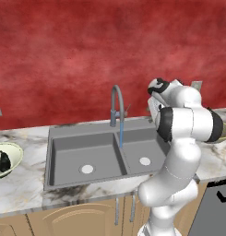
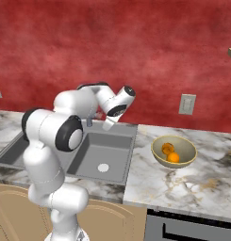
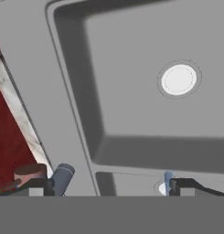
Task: Pick the oranges from the sink and place them in one bowl. Place the eggplant in the other bowl. Then turn off the sink faucet.
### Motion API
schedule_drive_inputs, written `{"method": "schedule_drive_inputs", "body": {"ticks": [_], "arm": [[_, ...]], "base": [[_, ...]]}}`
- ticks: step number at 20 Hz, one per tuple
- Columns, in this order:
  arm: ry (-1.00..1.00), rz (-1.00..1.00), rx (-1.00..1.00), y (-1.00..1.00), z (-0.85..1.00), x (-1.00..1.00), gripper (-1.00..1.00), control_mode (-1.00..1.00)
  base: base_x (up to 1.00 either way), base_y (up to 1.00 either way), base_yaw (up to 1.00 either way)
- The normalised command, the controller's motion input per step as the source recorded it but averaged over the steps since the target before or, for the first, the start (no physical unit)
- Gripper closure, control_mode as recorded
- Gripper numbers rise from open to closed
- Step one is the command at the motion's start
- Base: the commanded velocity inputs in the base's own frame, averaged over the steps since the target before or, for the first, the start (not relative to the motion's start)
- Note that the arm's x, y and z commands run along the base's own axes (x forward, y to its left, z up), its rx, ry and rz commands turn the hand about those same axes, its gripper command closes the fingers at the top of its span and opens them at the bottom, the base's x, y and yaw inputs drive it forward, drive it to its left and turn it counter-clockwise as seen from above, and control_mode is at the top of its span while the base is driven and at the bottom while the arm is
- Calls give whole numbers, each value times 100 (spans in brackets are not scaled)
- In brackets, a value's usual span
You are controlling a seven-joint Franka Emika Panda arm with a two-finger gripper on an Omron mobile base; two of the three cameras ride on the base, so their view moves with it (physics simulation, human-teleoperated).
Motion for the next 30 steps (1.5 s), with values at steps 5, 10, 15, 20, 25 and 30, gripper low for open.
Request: {"method": "schedule_drive_inputs", "body": {"ticks": [5, 10, 15, 20, 25, 30], "arm": [[2, 0, 0, 1, -19, 33, -100, -100], [0, 0, 0, 11, -12, 28, -100, -100], [0, 0, 0, 13, -14, 26, -100, -100], [0, 0, 0, 10, -15, 25, -100, -100], [0, 0, 1, 3, -8, 26, -100, -100], [0, 0, 3, 0, -10, 27, -100, -100]], "base": [[0, 0, 0], [0, 0, 0], [0, 0, 0], [0, 0, 0], [0, 0, 0], [0, 0, 0]]}}
